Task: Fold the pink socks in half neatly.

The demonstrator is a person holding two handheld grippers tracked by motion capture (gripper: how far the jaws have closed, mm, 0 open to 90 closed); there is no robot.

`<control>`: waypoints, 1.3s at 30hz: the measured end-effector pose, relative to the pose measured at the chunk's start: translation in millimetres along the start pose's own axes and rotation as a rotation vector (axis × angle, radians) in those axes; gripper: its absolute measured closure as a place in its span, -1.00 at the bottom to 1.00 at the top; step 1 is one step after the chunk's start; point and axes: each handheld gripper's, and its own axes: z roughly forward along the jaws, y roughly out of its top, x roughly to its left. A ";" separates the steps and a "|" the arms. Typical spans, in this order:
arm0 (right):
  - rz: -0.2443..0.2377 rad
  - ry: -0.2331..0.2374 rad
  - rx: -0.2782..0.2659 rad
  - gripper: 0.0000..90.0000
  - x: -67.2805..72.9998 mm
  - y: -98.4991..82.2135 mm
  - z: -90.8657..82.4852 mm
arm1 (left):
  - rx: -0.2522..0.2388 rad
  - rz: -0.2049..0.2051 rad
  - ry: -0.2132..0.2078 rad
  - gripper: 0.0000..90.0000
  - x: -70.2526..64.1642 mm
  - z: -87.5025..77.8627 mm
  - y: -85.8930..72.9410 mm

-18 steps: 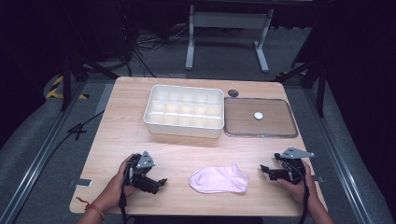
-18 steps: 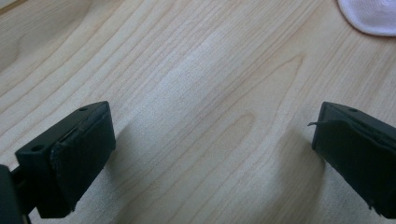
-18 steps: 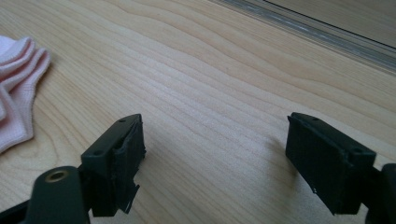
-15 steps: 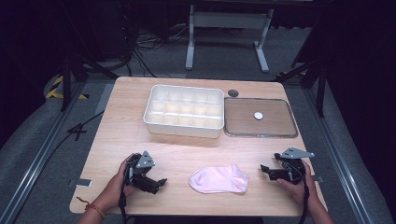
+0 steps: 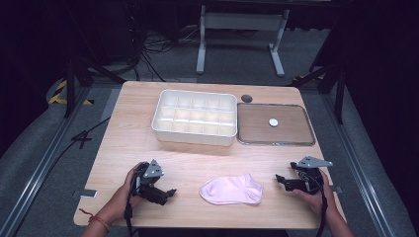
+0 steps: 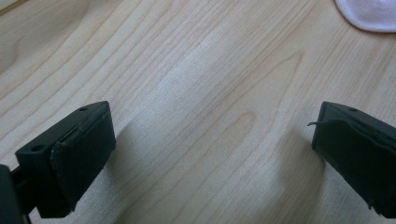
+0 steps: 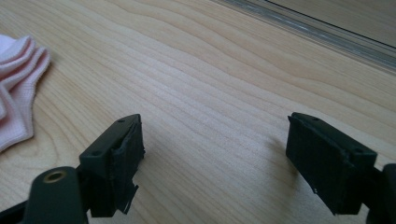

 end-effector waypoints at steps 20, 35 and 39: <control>-0.078 0.088 -0.083 -0.33 29.9 21.1 -12.1 | -0.004 0.003 -0.011 -1.00 -0.8 0.0 -0.6; -0.169 0.199 -0.129 -0.01 68.6 39.1 -12.9 | -0.006 0.004 -0.015 -1.00 -0.5 0.2 -0.6; -0.194 0.240 -0.134 0.14 80.9 43.2 -10.6 | -0.005 0.003 -0.013 -1.00 -0.7 0.1 -0.6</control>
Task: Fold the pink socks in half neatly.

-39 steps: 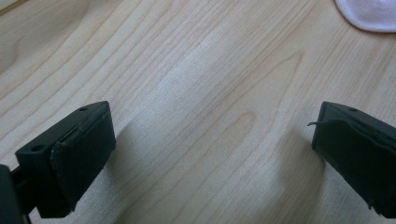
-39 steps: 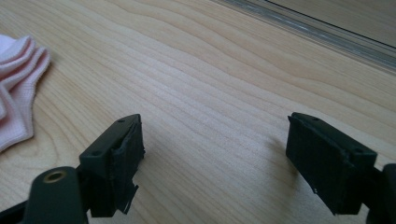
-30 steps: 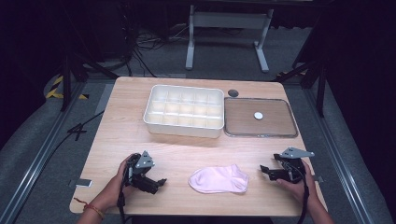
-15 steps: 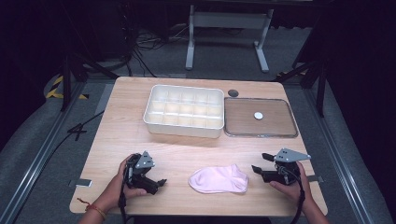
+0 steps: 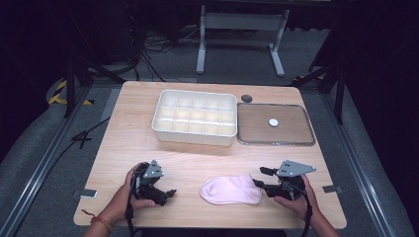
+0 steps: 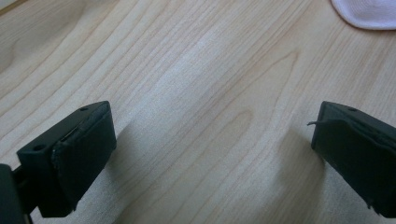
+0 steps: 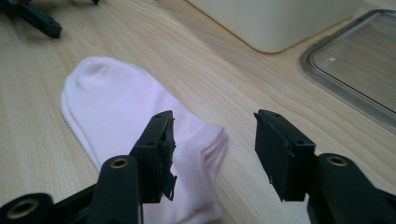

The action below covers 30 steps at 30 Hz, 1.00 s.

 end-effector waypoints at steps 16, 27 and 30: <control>-0.092 0.132 0.059 0.78 39.9 10.4 40.3 | 0.015 -0.017 0.014 -0.86 -3.9 -2.4 3.8; -0.140 0.181 0.139 0.95 53.5 6.8 63.8 | -0.068 -0.070 -0.086 -0.43 -23.6 10.9 31.1; -0.149 0.187 0.134 0.96 55.7 6.5 65.1 | -0.089 -0.076 -0.111 -0.40 -32.0 18.1 41.6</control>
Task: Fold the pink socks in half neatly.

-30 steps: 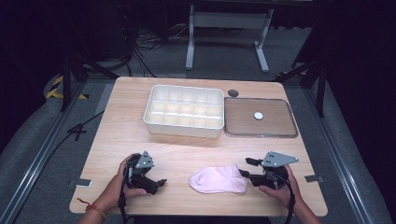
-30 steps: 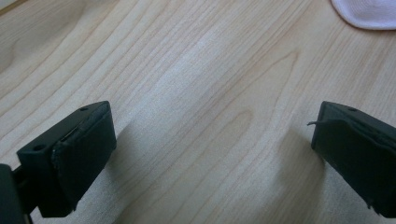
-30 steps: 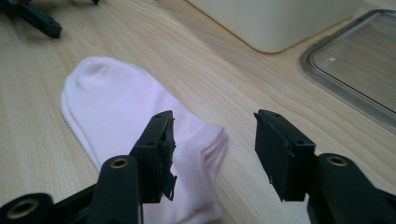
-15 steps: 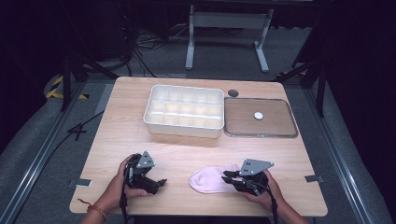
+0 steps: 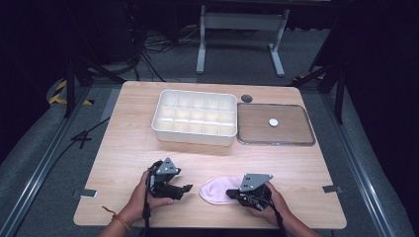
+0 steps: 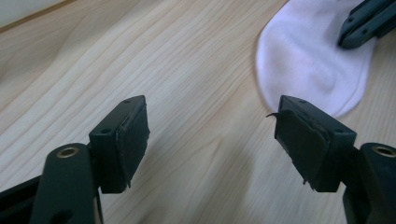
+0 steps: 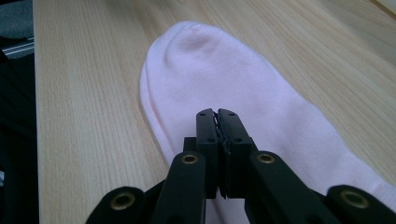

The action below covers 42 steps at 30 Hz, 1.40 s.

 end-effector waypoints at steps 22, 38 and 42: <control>-0.007 0.002 -0.012 0.97 3.5 -1.1 1.7 | 0.059 0.124 0.017 -0.37 -34.1 39.2 15.6; -0.016 -0.005 -0.010 0.97 4.5 -1.0 1.5 | 0.065 0.130 -0.047 0.29 -39.6 35.4 15.4; -0.015 -0.004 -0.009 0.97 4.6 -1.0 1.4 | 0.060 0.121 -0.061 0.41 -39.2 35.5 14.9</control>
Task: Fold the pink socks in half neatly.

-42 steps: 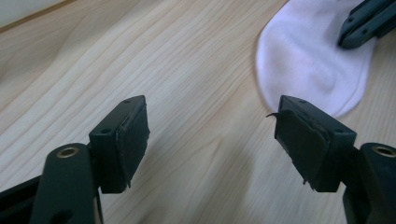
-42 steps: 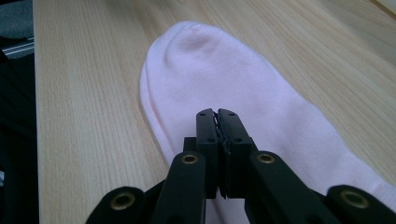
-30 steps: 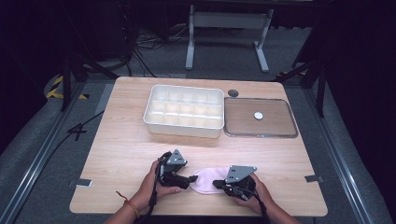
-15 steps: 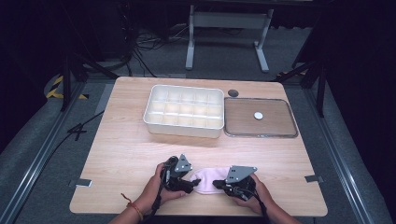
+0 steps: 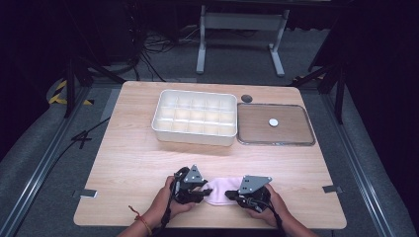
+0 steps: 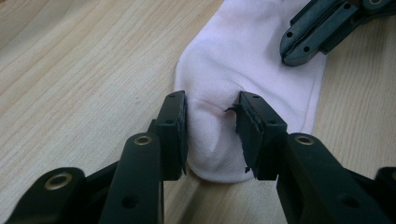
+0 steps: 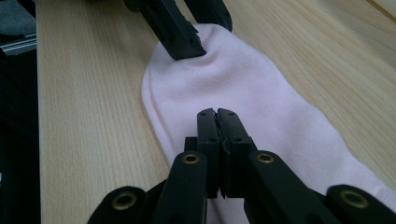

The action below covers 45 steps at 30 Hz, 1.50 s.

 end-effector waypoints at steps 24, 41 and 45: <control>-0.011 -0.016 0.005 0.97 2.8 1.6 1.0 | -0.019 -0.052 -0.079 0.78 5.2 -3.6 -3.5; -0.005 0.002 0.007 0.97 2.2 16.6 17.5 | -0.116 -0.083 -0.090 0.78 10.4 -20.8 -1.9; -0.008 0.005 0.009 0.97 1.8 20.1 21.1 | -0.137 -0.081 -0.087 0.76 10.1 -24.4 -0.8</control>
